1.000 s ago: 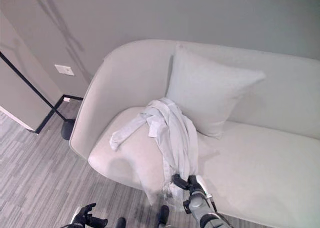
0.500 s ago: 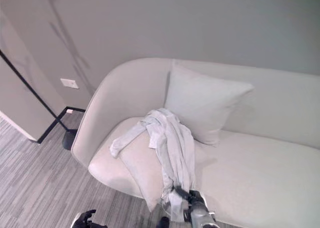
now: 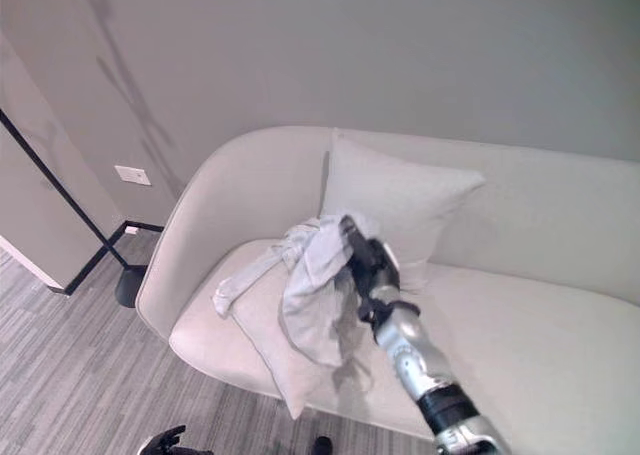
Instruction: Hang the clothes on the sofa on the clothes rack.
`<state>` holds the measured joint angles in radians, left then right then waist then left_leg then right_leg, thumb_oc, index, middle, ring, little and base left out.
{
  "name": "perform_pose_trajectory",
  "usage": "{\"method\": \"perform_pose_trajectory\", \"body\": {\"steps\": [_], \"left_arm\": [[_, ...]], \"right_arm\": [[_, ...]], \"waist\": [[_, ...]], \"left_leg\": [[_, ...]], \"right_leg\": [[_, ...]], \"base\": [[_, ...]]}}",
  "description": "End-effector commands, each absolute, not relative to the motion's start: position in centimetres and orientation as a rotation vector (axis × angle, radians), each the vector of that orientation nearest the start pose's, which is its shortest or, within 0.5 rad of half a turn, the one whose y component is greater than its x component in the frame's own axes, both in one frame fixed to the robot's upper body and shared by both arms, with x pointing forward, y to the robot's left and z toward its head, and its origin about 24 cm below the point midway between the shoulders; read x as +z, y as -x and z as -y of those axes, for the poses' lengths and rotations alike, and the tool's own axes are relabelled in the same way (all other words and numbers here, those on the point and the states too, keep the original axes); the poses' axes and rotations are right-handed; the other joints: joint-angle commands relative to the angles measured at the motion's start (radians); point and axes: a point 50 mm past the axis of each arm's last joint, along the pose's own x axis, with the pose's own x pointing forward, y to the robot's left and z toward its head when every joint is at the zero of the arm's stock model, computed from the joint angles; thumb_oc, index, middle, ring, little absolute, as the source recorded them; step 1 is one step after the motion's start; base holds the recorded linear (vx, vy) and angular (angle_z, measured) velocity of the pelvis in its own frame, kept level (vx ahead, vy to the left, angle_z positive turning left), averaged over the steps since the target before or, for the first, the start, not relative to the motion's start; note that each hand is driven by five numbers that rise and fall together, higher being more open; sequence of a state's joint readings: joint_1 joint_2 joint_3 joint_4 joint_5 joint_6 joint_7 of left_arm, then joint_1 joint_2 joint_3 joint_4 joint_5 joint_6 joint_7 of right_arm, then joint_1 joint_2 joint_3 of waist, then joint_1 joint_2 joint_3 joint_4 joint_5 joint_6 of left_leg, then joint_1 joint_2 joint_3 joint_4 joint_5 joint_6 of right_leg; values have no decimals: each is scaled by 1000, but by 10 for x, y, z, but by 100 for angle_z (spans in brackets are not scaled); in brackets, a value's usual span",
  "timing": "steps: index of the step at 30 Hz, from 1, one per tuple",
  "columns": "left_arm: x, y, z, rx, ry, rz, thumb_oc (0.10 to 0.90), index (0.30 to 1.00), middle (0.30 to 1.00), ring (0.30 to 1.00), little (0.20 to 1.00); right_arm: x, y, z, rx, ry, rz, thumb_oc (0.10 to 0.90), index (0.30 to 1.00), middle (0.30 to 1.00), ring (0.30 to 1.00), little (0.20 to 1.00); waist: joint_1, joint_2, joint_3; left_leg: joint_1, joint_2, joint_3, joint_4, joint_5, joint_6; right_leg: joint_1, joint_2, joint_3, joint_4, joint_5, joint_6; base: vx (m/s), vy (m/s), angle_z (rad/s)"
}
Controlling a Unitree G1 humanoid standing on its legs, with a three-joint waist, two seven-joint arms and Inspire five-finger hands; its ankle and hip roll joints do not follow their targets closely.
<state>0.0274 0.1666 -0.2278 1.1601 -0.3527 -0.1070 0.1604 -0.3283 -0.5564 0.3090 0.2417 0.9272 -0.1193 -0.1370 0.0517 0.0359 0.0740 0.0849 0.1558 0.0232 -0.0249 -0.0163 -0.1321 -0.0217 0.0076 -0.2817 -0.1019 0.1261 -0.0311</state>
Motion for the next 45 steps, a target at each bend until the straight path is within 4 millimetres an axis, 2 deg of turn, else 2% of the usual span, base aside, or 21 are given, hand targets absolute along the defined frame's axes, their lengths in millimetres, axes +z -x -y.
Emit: {"method": "perform_pose_trajectory", "body": {"steps": [1,6,7,8,9,10,15,16,17,18,19,20,24,33,35,36,38,39,41,45], "left_arm": [[-157,-123,-181,182,-35,-1007,800,900,900,900,900],[-157,-123,-181,182,-35,-1007,800,900,900,900,900],[-149,-139,-179,190,11,-930,800,900,900,900,900],[-124,-175,-172,154,79,-742,800,900,900,900,900],[-81,-214,-179,144,91,-493,800,900,900,900,900],[-55,-231,-185,145,51,-361,800,900,900,900,900],[-55,-231,-186,146,51,-361,800,900,900,900,900],[14,-266,-199,186,-83,-28,800,900,900,900,900],[39,-275,-202,203,-119,86,800,900,900,900,900],[39,-275,-202,205,-119,88,800,900,900,900,900],[57,-282,-205,209,-175,169,800,900,900,900,900],[58,-282,-205,210,-175,171,800,900,900,900,900],[94,-291,-205,210,-256,330,800,900,900,900,900],[126,-304,-195,224,-355,469,800,900,900,900,900],[144,-306,-178,171,-246,545,800,900,900,900,900],[145,-307,-178,171,-245,545,800,900,900,900,900],[151,-303,-156,49,-24,556,800,900,900,900,900],[151,-304,-156,47,-22,556,800,900,900,900,900],[146,-299,-141,-69,154,513,800,900,900,900,900],[146,-299,-141,-69,155,513,800,900,900,900,900]], "right_arm": [[138,-325,189,104,-403,282,400,300,300,300,300],[138,-325,189,104,-403,282,400,300,300,300,300],[168,-327,191,120,-370,384,400,300,300,300,300],[242,-324,189,177,-266,626,400,300,300,300,300],[288,-320,176,227,-208,755,400,300,300,300,300],[306,-317,172,236,-184,810,400,300,300,300,300],[306,-318,171,236,-184,810,400,300,300,300,300],[350,-309,166,223,-168,959,400,300,300,300,300],[368,-305,163,221,-167,1014,400,300,300,300,300],[369,-306,162,223,-167,1016,400,300,300,300,300],[382,-304,162,213,-172,1053,400,300,300,300,300],[383,-304,162,214,-172,1055,400,300,300,300,300],[404,-299,156,229,-188,1106,400,300,300,300,300],[419,-289,143,286,-212,1161,400,300,300,300,300],[424,-282,132,325,-243,1191,400,300,300,300,300],[425,-282,132,325,-242,1192,400,300,300,300,300],[425,-280,123,350,-246,1196,400,300,300,300,300],[425,-280,123,350,-246,1196,400,300,300,300,300],[425,-282,117,362,-256,1187,400,300,300,300,300],[425,-282,117,362,-256,1187,400,300,300,300,300]], "waist": [[-3,-24,-18],[-3,-24,-18],[-13,-32,-13],[-32,-27,-22],[-31,-37,-41],[-32,-44,-44],[-33,-44,-45],[-29,-62,-65],[-35,-67,-70],[-37,-66,-69],[-38,-71,-78],[-38,-70,-76],[-42,-76,-94],[-57,-81,-109],[-68,-86,-114],[-67,-85,-113],[-76,-93,-112],[-75,-92,-112],[-76,-96,-110],[-76,-96,-110]], "left_leg": [[13,107,43,14,210,-103],[13,107,43,14,210,-103],[-1,122,125,38,208,-96],[17,144,256,41,200,-85],[46,136,259,16,202,-90],[52,134,261,11,209,-90],[51,134,261,10,209,-90],[57,136,259,10,212,-98],[56,135,259,7,214,-101],[57,135,259,7,214,-101],[60,135,257,3,215,-104],[61,135,257,2,215,-104],[68,138,257,1,216,-109],[78,142,264,-3,216,-113],[80,148,268,7,217,-113],[80,149,269,8,216,-114],[81,154,271,27,217,-114],[81,154,271,28,216,-114],[80,158,274,43,218,-114],[80,158,274,43,217,-114]], "right_leg": [[68,-61,38,15,-142,108],[68,-61,38,15,-142,108],[70,-71,20,15,-142,109],[91,-76,-4,15,-139,112],[105,-77,0,15,-135,115],[108,-77,2,15,-135,116],[107,-77,2,15,-135,116],[112,-71,9,15,-142,117],[110,-70,12,15,-140,117],[110,-70,12,15,-140,117],[110,-69,15,15,-140,119],[110,-69,15,15,-140,119],[111,-63,23,15,-140,119],[109,-51,38,15,-142,116],[105,-43,50,15,-143,113],[105,-42,52,15,-142,113],[102,-35,66,15,-140,108],[103,-34,67,15,-140,107],[102,-29,77,15,-138,104],[102,-29,77,15,-138,104]], "base": [[0,0,25],[-8,1,3],[-40,48,6],[10,102,20],[45,107,57],[43,64,50],[0,3,3],[-7,6,5],[-7,6,-11],[-12,4,-29],[1,4,-22],[-3,6,-10],[-1,1,2],[-2,-4,-2],[-19,-27,-9],[-15,-35,-17],[-7,-35,-19],[-9,-27,-21],[-8,-23,-19],[-6,-19,-7]]}}
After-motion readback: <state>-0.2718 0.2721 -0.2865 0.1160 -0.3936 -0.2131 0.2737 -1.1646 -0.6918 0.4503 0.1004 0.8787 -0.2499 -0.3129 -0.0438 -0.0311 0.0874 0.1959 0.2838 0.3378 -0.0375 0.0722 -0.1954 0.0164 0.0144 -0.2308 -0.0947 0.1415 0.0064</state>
